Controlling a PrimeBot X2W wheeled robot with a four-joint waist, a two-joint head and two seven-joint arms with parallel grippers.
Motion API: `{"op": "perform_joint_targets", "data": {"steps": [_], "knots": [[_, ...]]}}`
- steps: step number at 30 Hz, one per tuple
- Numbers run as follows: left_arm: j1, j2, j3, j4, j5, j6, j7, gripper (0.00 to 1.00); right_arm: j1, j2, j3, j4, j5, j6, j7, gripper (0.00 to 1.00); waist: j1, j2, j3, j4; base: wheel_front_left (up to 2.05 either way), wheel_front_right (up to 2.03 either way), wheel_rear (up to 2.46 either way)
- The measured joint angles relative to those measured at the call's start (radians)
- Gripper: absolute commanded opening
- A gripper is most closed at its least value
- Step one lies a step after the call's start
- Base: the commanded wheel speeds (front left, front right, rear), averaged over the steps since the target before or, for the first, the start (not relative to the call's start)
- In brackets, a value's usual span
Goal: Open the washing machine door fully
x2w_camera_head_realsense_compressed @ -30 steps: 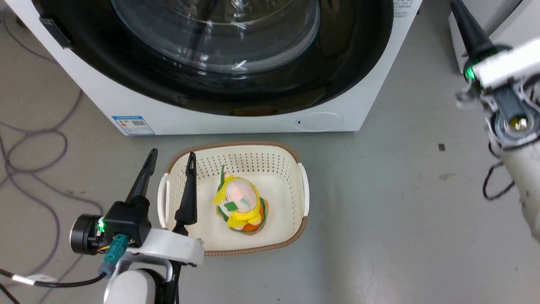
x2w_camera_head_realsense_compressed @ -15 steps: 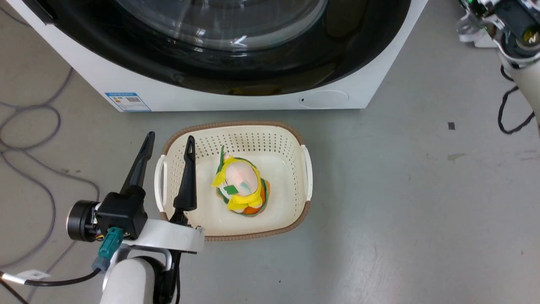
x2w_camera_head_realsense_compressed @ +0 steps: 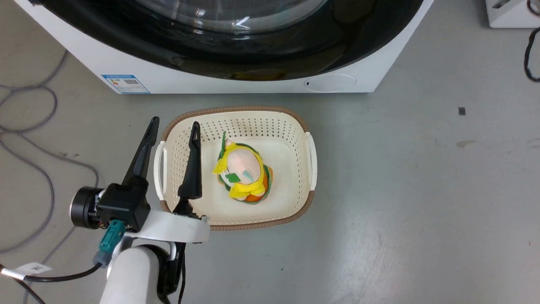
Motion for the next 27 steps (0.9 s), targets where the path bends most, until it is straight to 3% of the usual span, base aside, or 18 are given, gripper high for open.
{"op": "perform_joint_targets", "data": {"steps": [15,27], "knots": [[-0.028,-0.002,-0.018,0.026,-0.019,0.000,-0.028,1.00,-0.130,-0.004,0.172,0.039,0.170,0.000,0.333,0.00,0.0000,0.0000,0.023,0.006,0.00,0.00,0.00],[-0.024,-0.003,-0.033,0.061,-0.019,0.003,-0.034,1.00,-0.052,-0.070,0.177,-0.079,0.230,0.000,0.415,0.00,-0.0001,0.0000,-0.038,0.012,0.00,0.00,0.00]]}}
